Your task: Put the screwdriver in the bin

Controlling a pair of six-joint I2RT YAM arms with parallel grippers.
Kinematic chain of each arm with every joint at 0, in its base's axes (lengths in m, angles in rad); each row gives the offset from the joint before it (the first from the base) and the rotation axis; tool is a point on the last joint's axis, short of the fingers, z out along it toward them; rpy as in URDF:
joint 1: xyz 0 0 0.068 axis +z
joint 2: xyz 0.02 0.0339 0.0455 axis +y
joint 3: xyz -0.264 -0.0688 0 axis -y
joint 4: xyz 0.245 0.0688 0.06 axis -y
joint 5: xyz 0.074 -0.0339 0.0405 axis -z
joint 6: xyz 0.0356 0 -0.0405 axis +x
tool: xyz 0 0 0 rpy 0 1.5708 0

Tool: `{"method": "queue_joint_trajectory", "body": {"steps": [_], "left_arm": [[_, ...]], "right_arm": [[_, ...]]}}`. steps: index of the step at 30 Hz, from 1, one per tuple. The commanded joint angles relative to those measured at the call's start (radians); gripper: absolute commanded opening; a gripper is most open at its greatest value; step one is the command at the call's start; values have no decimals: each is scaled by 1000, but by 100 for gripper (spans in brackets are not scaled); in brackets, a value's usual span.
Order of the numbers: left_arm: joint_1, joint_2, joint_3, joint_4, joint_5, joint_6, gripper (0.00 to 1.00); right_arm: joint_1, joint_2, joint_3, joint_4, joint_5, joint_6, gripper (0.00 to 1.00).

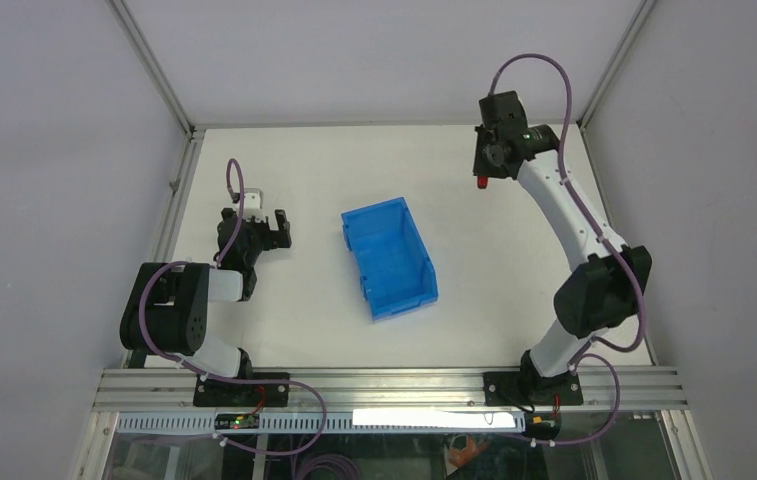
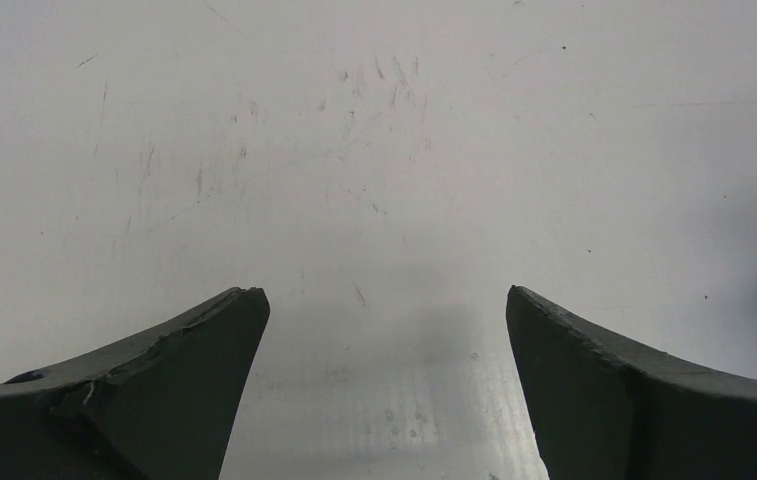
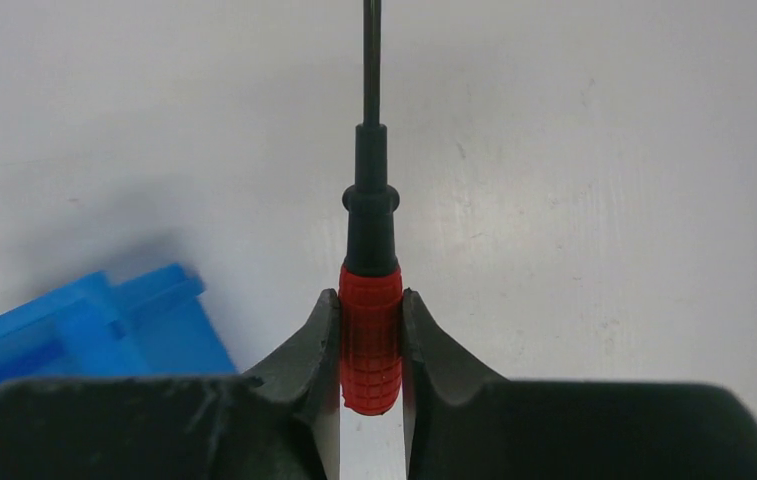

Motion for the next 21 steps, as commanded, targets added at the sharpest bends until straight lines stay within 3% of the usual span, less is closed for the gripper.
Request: {"method": "queue_joint_trajectory", "body": {"steps": [1, 10, 21], "left_arm": [[-6, -24, 3, 28, 5, -17, 99], [-6, -24, 3, 28, 6, -17, 99], [-6, -23, 3, 28, 5, -17, 99]], "right_arm": [[151, -121, 72, -64, 62, -34, 0], [554, -227, 37, 13, 172, -34, 0], [736, -208, -380, 278, 176, 78, 4]]}}
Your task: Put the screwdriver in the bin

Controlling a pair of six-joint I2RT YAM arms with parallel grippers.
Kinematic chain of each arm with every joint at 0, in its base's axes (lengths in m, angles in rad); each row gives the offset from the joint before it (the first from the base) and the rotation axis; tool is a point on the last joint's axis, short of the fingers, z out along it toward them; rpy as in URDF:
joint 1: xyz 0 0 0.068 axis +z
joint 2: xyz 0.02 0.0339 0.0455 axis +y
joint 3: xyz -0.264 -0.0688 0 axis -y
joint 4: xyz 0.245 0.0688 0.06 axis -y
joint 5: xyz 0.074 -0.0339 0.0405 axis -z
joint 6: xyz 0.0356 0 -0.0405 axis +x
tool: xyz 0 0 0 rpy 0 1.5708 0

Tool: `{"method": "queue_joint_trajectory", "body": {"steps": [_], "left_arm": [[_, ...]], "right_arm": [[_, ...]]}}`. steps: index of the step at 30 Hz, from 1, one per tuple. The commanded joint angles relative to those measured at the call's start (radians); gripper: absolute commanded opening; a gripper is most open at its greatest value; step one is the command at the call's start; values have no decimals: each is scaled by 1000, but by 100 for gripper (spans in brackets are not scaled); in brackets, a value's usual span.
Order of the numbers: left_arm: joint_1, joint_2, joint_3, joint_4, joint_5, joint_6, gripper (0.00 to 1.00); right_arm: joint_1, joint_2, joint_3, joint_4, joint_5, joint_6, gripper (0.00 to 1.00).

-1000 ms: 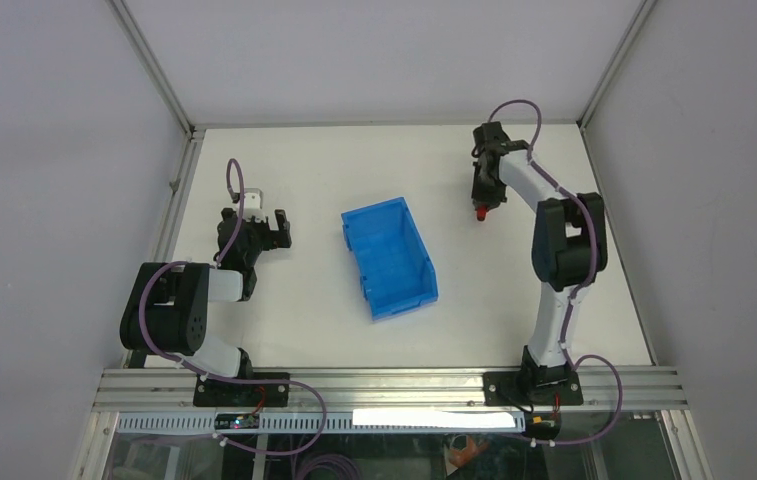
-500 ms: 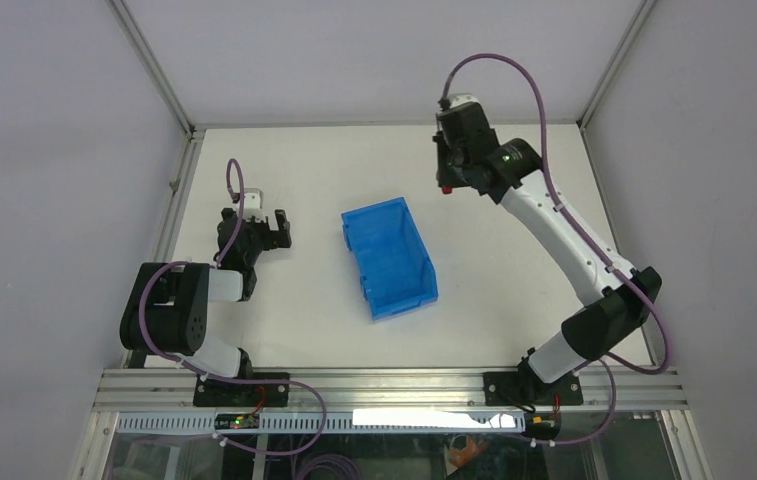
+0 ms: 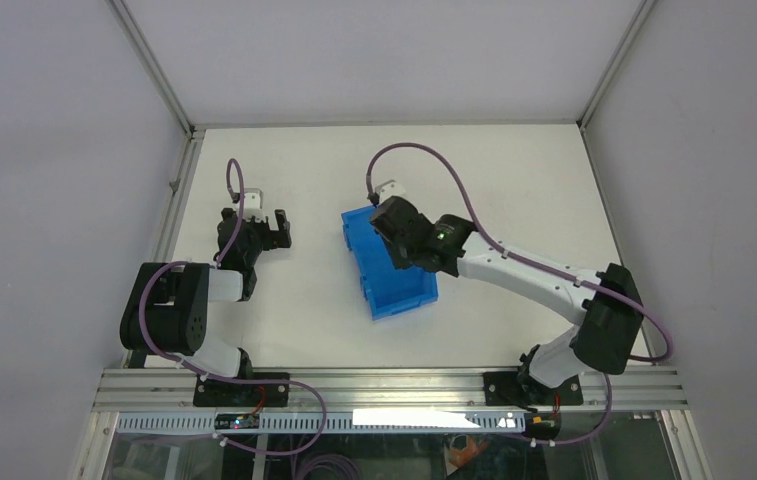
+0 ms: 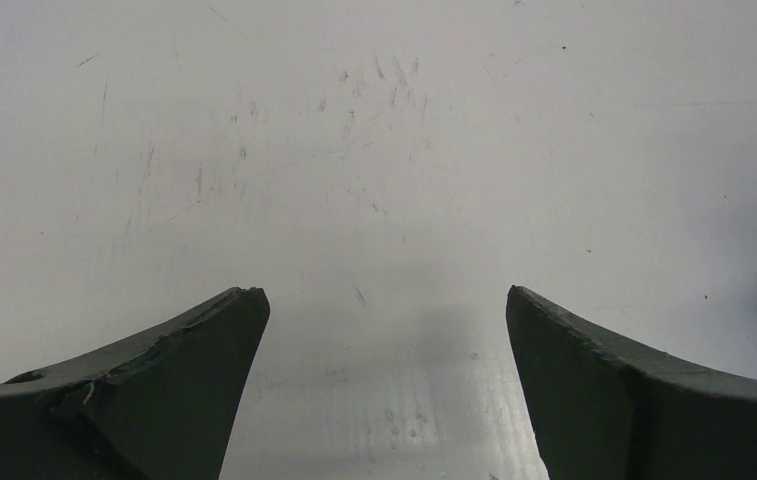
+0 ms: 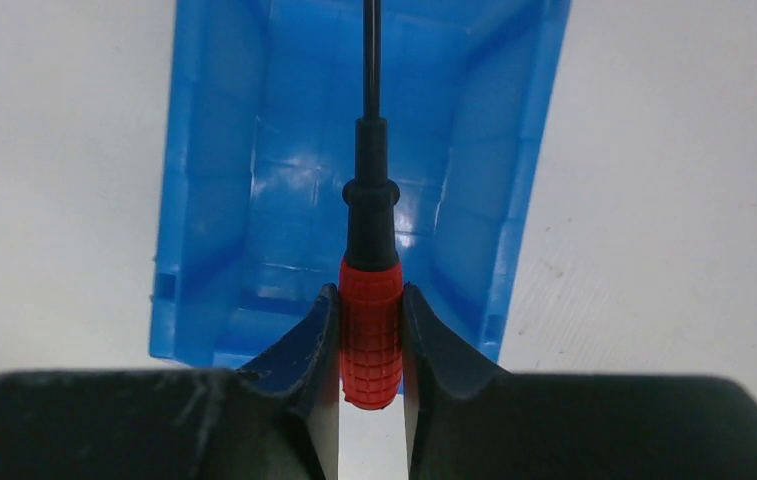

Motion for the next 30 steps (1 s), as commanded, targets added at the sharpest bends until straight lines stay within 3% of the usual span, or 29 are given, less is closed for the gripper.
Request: {"method": "queue_joint_trajectory", "body": {"steps": [1, 8, 15, 18, 25, 28, 30], "left_arm": [[-6, -23, 3, 28, 6, -17, 99], [-7, -23, 3, 28, 6, -17, 99], [-5, -24, 3, 28, 6, -17, 99], [-7, -23, 3, 28, 6, -17, 99], [-6, -25, 3, 28, 6, -17, 99], [-6, -24, 3, 28, 6, -17, 99], [-7, -23, 3, 28, 6, -17, 99]], "right_arm": [[25, 14, -135, 192, -1, 75, 5], [25, 186, -190, 276, -36, 83, 8], [17, 285, -201, 281, -28, 175, 23], [18, 280, -182, 268, -29, 171, 35], [16, 213, -31, 176, 27, 58, 42], [11, 164, 34, 124, 100, 17, 49], [-6, 115, 45, 122, 107, -17, 59]]}}
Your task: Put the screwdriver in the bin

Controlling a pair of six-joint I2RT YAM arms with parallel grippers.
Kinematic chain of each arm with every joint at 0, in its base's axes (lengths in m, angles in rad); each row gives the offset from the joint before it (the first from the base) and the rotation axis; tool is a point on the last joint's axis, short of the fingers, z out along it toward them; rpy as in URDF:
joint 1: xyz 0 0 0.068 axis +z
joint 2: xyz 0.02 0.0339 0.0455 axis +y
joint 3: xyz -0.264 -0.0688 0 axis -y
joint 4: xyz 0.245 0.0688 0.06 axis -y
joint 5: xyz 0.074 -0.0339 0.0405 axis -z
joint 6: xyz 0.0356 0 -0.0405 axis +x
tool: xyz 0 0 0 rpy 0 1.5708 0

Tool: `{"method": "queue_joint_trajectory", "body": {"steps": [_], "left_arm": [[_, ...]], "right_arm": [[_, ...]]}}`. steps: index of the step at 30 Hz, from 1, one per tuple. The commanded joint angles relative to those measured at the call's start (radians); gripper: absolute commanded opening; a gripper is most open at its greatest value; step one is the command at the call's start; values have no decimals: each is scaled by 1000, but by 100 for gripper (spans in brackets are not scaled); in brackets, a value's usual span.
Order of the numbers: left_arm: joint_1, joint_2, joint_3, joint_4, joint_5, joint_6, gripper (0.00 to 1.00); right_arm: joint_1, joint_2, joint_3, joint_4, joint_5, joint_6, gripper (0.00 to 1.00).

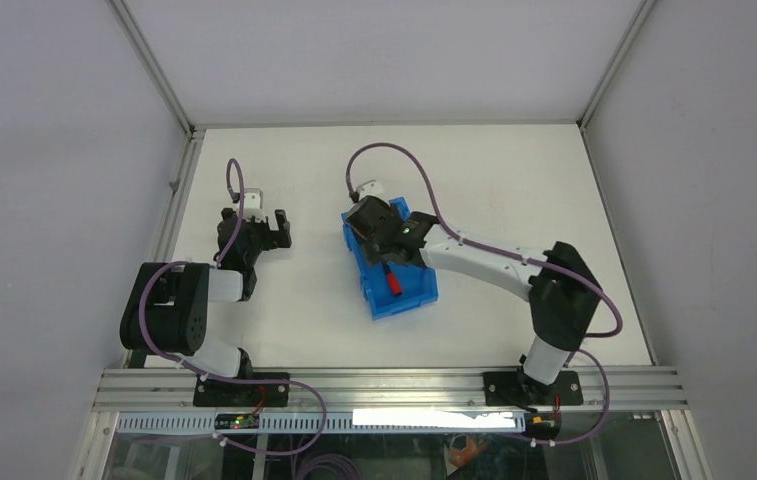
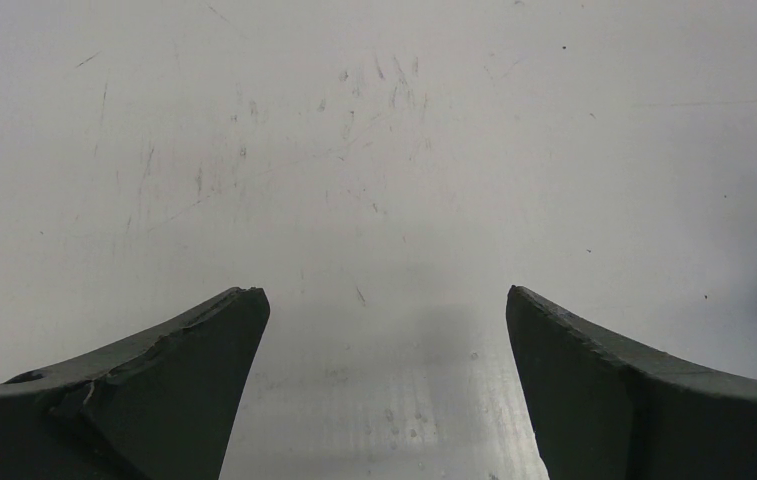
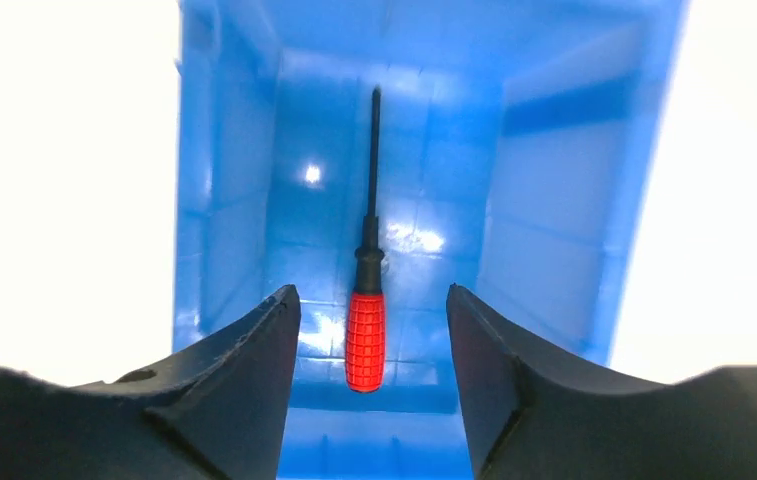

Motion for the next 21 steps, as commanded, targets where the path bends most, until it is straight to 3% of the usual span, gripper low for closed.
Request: {"method": "queue_joint_trajectory", "body": {"steps": [1, 5, 17, 21], "left_arm": [[-6, -23, 3, 28, 5, -17, 99], [-6, -24, 3, 28, 6, -17, 99], [-6, -24, 3, 28, 6, -17, 99], [-6, -24, 3, 28, 5, -16, 99]], "right_arm": [[-37, -172, 84, -37, 88, -82, 65], [-152, -271, 67, -56, 23, -116, 97], [-777, -457, -88, -106, -130, -131, 99], [-888, -477, -97, -129, -155, -119, 99]]}}
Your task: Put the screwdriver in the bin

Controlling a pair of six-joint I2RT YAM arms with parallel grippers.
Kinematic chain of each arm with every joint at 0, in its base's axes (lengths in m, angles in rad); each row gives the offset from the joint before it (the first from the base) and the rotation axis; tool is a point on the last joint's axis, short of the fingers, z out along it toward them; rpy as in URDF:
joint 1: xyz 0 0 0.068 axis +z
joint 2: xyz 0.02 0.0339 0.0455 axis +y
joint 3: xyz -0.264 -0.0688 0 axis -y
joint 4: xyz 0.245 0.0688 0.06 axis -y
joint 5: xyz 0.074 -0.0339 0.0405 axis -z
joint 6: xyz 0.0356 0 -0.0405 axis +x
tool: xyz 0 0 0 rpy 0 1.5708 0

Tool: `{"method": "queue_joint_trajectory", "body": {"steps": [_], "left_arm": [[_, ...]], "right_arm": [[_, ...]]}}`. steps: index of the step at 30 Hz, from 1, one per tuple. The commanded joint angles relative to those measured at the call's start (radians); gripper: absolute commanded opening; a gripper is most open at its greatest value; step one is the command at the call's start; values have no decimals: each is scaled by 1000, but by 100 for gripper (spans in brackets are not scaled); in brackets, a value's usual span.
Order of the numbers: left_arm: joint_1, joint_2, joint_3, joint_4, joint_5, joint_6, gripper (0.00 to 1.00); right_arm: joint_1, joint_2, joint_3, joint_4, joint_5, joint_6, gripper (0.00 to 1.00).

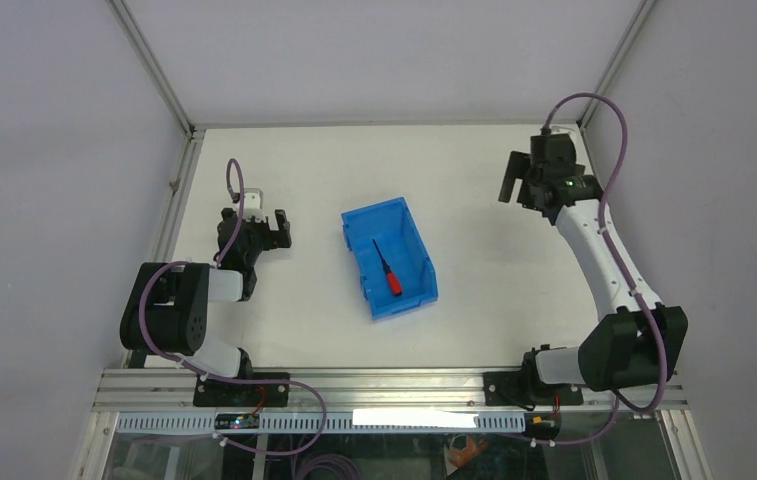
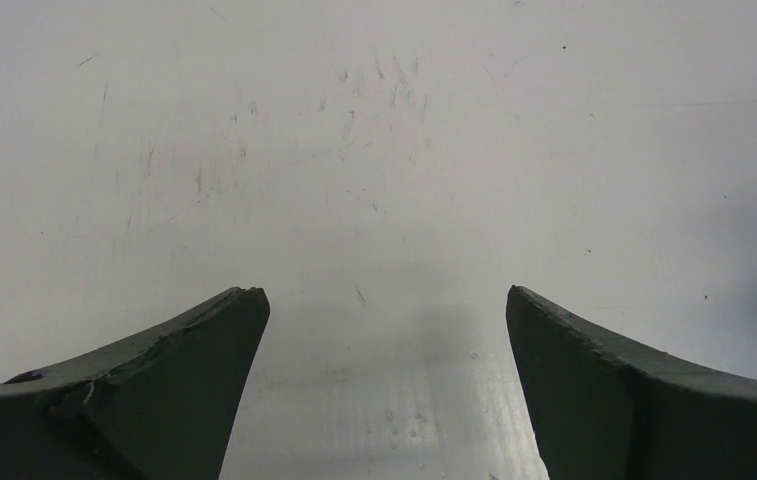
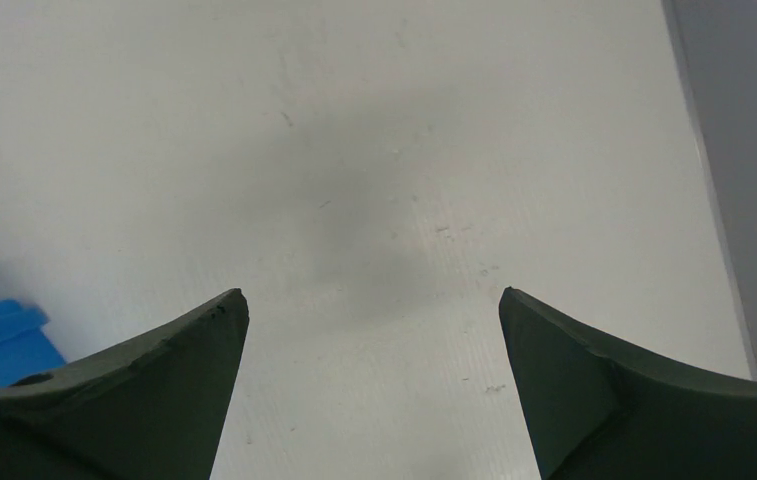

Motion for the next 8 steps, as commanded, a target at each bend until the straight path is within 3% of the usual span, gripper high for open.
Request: {"method": "queue_joint_trajectory", "body": {"steps": [1, 8], "left_arm": [[-7, -23, 3, 28, 6, -18, 99], [-7, -24, 3, 28, 6, -18, 99]], "right_arm": [[-75, -70, -11, -20, -57, 3, 99], [-81, -103, -30, 5, -68, 1, 99]]}}
